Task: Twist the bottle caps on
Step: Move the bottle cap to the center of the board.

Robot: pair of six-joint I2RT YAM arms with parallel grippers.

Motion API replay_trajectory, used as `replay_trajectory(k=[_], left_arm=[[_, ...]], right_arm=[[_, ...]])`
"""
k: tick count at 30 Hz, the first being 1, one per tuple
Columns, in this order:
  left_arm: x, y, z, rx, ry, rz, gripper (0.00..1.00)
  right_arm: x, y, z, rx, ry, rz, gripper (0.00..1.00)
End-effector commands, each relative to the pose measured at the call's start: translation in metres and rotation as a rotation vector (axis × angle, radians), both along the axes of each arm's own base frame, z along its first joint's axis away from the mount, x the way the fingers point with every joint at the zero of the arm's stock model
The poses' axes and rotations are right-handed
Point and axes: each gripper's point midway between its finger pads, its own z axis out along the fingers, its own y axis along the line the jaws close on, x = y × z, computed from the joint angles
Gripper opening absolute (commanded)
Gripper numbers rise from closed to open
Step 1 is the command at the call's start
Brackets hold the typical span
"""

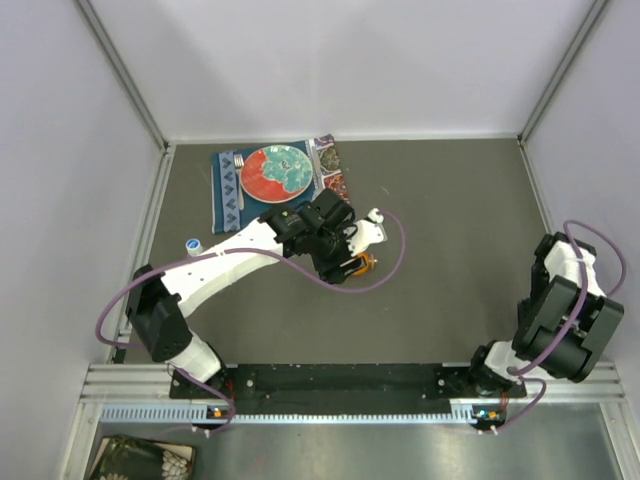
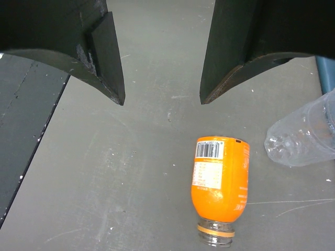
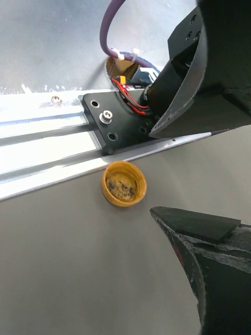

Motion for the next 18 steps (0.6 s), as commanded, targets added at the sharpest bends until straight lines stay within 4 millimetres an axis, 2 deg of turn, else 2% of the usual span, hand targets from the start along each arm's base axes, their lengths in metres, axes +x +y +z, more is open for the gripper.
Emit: replay_trajectory(k=[1,4,6,9,10,12,14,18], left_arm=[[-0.002,0.002,0.017,-0.042,-0.033,-0.024,0.65],[-0.003,-0.001,0.016,-0.047,-0.024,-0.034,0.66],[-0.003,-0.003,0.017,-0.052,-0.014,-0.038,0.66],[-0.003,-0.006,0.02,-0.062,-0.011,-0.039,0.66],[-0.003,-0.006,0.021,-0.066,-0.011,-0.041,0.66],[-0.004,-0.008,0.022,-0.072,-0.006,-0.045,0.66],[-0.005,-0.009,0.023,-0.075,0.001,-0.048,0.66],[-0.005,-0.012,0.029,-0.091,0.003,-0.045,0.66]], right_arm=[[-0.016,-0.006,-0.004,-0.07,0.063,-0.045,0.57],[-0.018,-0.011,-0.013,-0.097,0.084,-0.043,0.6],[-0.018,-0.013,-0.026,-0.083,0.116,-0.034,0.61],[-0.012,-0.016,-0.029,-0.035,0.161,-0.012,0.64],[-0.008,-0.017,-0.028,-0.029,0.152,-0.004,0.67],[0.002,-0.023,-0.029,-0.038,0.094,0.04,0.65],[0.001,-0.023,-0.034,-0.044,0.069,0.082,0.65],[0.018,-0.024,-0.042,-0.04,-0.054,0.143,0.68]])
